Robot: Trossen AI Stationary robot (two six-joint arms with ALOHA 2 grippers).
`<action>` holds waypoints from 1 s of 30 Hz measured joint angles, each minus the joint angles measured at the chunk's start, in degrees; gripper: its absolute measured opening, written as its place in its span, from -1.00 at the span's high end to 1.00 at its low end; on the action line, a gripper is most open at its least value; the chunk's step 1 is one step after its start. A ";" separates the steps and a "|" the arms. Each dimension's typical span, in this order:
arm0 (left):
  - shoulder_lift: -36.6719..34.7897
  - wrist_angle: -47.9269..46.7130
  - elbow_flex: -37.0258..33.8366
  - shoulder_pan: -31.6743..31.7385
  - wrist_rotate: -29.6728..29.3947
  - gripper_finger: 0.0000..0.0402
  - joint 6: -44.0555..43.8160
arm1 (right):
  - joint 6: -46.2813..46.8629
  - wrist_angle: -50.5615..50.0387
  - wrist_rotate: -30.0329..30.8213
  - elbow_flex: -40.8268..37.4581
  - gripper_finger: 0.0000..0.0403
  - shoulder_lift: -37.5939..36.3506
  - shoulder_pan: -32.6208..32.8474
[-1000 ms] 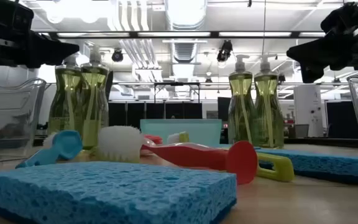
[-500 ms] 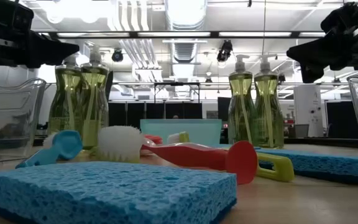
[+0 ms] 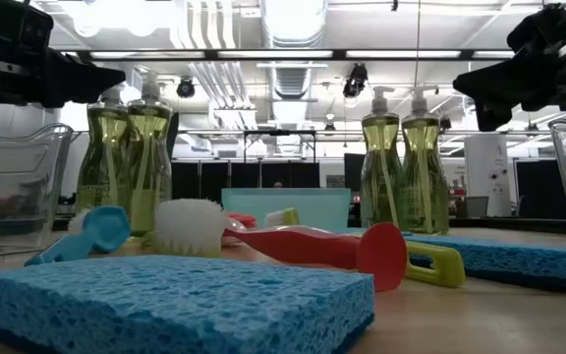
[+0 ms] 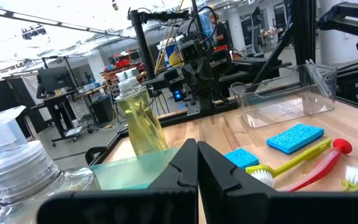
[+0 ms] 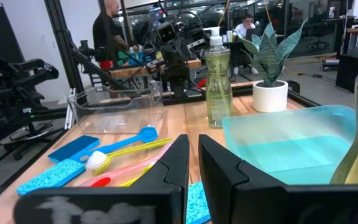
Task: Pick & Place Kitchen Sink Supplies
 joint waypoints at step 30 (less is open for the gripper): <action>0.02 0.00 0.00 0.02 0.05 1.00 -0.01 | 16.24 6.32 10.28 -0.02 0.73 5.85 -0.01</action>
